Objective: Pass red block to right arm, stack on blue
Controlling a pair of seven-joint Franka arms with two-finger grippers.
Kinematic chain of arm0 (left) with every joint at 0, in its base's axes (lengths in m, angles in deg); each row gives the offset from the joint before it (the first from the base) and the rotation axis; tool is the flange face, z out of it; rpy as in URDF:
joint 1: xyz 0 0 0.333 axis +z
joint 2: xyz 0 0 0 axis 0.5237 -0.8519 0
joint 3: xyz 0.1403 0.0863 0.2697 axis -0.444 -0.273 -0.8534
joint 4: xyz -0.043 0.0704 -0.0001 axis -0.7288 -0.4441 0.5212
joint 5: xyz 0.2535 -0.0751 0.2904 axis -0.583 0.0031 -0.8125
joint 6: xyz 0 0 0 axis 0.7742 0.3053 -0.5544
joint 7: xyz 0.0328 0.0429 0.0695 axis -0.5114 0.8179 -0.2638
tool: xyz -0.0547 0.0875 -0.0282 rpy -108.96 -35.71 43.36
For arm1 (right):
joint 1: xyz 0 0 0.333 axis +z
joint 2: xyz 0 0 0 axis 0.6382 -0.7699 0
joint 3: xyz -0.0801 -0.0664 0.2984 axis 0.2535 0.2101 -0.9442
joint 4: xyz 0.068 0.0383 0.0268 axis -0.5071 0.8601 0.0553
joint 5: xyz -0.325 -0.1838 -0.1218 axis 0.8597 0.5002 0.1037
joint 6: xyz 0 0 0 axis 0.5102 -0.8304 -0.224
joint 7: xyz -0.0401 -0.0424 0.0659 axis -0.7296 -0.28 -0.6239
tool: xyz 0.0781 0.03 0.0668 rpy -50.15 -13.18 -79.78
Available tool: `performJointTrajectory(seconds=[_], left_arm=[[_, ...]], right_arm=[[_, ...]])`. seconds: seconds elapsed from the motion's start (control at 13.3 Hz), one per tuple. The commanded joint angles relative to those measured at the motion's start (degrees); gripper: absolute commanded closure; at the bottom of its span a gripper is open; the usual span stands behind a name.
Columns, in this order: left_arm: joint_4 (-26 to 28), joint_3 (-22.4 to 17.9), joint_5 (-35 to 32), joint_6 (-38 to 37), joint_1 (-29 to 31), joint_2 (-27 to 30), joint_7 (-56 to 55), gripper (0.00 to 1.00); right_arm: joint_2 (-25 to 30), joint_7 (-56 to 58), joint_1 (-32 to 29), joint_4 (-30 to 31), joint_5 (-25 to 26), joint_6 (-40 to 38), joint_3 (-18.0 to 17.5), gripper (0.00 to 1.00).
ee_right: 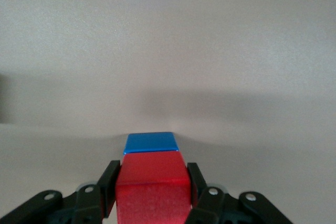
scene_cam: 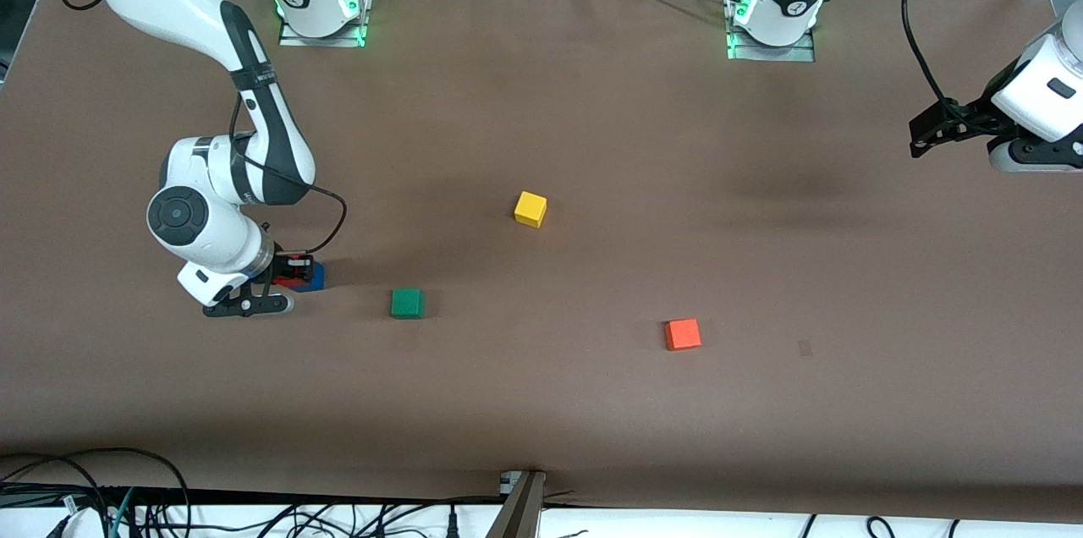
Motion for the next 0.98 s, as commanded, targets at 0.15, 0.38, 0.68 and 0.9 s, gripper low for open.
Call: performJointTrajectory(seconds=[0.15, 0.38, 0.68, 0.9], left_arm=[[0.5, 0.8, -0.4, 0.3, 0.4, 1.0, 2.1, 0.0], [0.5, 0.8, -0.6, 0.3, 0.1, 1.0, 2.1, 0.0], [0.5, 0.8, -0.7, 0.3, 0.1, 1.0, 2.2, 0.0], [0.5, 0.9, -0.8, 0.3, -0.1, 0.9, 2.1, 0.0]], right_arm=[[2.0, -1.1, 0.3, 3.0, 1.3, 1.6, 0.0, 0.83], [1.9, -1.1, 0.3, 3.1, 1.3, 2.1, 0.0, 0.83], [1.9, -1.1, 0.2, 2.9, 1.3, 2.0, 0.0, 0.36], [2.0, -0.1, 0.1, 1.2, 1.1, 1.5, 0.1, 0.0]])
